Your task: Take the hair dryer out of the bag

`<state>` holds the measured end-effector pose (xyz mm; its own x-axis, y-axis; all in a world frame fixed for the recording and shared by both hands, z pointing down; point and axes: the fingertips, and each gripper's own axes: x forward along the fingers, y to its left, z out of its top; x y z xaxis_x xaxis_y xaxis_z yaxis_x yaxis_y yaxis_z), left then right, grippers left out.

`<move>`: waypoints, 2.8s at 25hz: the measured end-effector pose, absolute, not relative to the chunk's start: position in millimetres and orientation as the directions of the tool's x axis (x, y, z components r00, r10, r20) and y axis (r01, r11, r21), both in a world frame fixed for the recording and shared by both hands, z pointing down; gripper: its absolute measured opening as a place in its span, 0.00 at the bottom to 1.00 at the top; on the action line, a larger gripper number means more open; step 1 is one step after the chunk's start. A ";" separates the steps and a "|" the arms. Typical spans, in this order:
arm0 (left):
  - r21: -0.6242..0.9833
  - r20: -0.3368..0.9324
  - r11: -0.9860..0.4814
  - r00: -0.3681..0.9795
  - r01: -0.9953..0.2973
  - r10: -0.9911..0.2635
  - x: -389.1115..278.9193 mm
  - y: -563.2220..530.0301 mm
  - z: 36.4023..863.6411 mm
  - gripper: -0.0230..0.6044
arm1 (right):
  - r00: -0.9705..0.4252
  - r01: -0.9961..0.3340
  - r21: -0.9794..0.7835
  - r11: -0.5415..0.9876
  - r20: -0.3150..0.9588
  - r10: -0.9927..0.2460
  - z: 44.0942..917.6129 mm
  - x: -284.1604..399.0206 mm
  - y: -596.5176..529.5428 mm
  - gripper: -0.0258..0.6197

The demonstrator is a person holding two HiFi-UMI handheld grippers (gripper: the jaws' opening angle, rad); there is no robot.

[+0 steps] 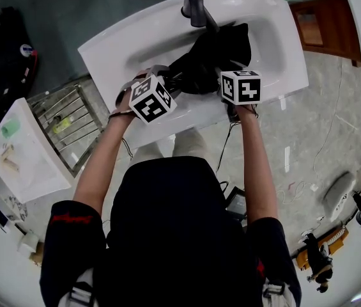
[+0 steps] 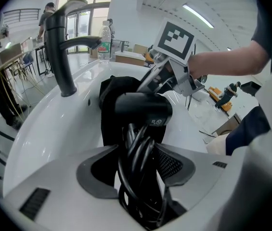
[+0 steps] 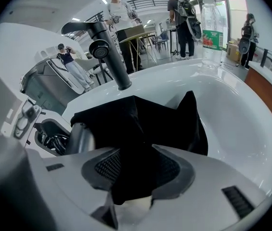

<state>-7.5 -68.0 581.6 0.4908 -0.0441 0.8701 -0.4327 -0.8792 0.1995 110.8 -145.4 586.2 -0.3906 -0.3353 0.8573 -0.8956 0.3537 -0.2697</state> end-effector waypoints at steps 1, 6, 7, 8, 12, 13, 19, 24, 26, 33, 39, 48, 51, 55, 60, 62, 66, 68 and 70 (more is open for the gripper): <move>0.196 0.871 -0.880 0.489 -0.433 -0.046 -9.3 -67.9 580.2 0.40 | -0.395 -0.894 -0.274 0.354 0.856 -0.334 585.2 110.3 -145.4 0.30; 0.194 0.882 -0.878 0.470 -0.437 -0.039 -24.3 -60.7 579.8 0.40 | -0.421 -0.884 -0.302 0.356 0.845 -0.329 582.4 106.0 -142.7 0.32; 0.198 0.884 -0.876 0.467 -0.439 -0.034 -28.5 -57.7 580.1 0.40 | -0.429 -0.882 -0.312 0.354 0.842 -0.327 580.8 104.3 -141.9 0.33; 0.202 0.885 -0.874 0.464 -0.442 -0.030 -32.9 -54.6 580.4 0.40 | -0.437 -0.879 -0.322 0.351 0.838 -0.325 579.1 102.3 -141.3 0.33; 0.207 0.890 -0.866 0.454 -0.455 -0.026 -45.7 -45.0 580.9 0.40 | -0.470 -0.869 -0.363 0.337 0.820 -0.328 570.8 92.6 -142.3 0.33; 0.208 0.890 -0.865 0.455 -0.456 -0.026 -47.1 -43.7 580.3 0.40 | -0.474 -0.867 -0.366 0.339 0.816 -0.330 568.4 90.0 -143.0 0.33; 0.215 0.881 -0.880 0.472 -0.423 -0.011 -45.9 -34.3 572.0 0.40 | -0.470 -0.868 -0.358 0.344 0.817 -0.334 563.7 80.3 -143.4 0.33; 0.217 0.868 -0.880 0.496 -0.423 -0.024 -47.6 -32.9 563.2 0.40 | -0.457 -0.874 -0.349 0.338 0.828 -0.326 566.3 79.4 -141.3 0.33; 0.211 0.866 -0.877 0.498 -0.431 -0.036 -49.3 -34.1 560.3 0.40 | -0.460 -0.873 -0.353 0.335 0.825 -0.329 565.1 78.5 -139.9 0.33; 0.198 0.863 -0.874 0.502 -0.444 -0.060 -57.5 -34.2 554.5 0.40 | -0.454 -0.879 -0.347 0.327 0.820 -0.350 558.6 75.1 -133.5 0.33; 0.185 0.849 -0.860 0.518 -0.476 -0.104 -61.1 -33.2 545.8 0.40 | -0.426 -0.896 -0.313 0.315 0.805 -0.412 541.1 79.1 -131.4 0.32; 0.170 0.797 -0.819 0.565 -0.548 -0.213 -66.0 -38.0 513.5 0.40 | -0.389 -0.914 -0.258 0.312 0.772 -0.502 499.0 82.2 -118.6 0.14; 0.157 0.769 -0.815 0.587 -0.558 -0.254 -67.4 -44.1 500.6 0.40 | -0.386 -0.916 -0.245 0.316 0.749 -0.538 482.0 77.8 -116.8 0.12; 0.140 0.751 -0.803 0.590 -0.580 -0.296 -79.4 -50.5 485.3 0.40 | -0.386 -0.916 -0.220 0.336 0.714 -0.584 458.6 65.9 -116.4 0.11; 0.150 0.679 -0.762 0.626 -0.630 -0.384 -84.0 -58.5 448.5 0.40 | -0.380 -0.917 -0.171 0.361 0.651 -0.657 421.9 57.8 -112.7 0.10; 0.167 0.654 -0.739 0.634 -0.653 -0.412 -88.5 -60.0 436.3 0.40 | -0.370 -0.923 -0.153 0.354 0.605 -0.704 403.5 55.6 -113.2 0.10; 0.158 0.616 -0.723 0.640 -0.672 -0.460 -96.2 -61.3 413.6 0.40 | -0.353 -0.933 -0.132 0.336 0.522 -0.776 368.9 47.8 -109.8 0.09; 0.143 0.601 -0.722 0.639 -0.677 -0.480 -99.4 -62.9 401.9 0.40 | -0.357 -0.932 -0.126 0.340 0.487 -0.797 353.0 42.0 -107.8 0.09; 0.139 0.582 -0.719 0.644 -0.681 -0.497 -102.7 -62.8 388.5 0.40 | -0.365 -0.929 -0.123 0.348 0.455 -0.812 338.2 34.8 -104.0 0.09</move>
<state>-102.7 -62.8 388.5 0.6437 -0.4971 0.5818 -0.6810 -0.7189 0.1392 34.8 -104.0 338.2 -0.3645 -0.8124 0.4551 -0.9293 0.3483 -0.1226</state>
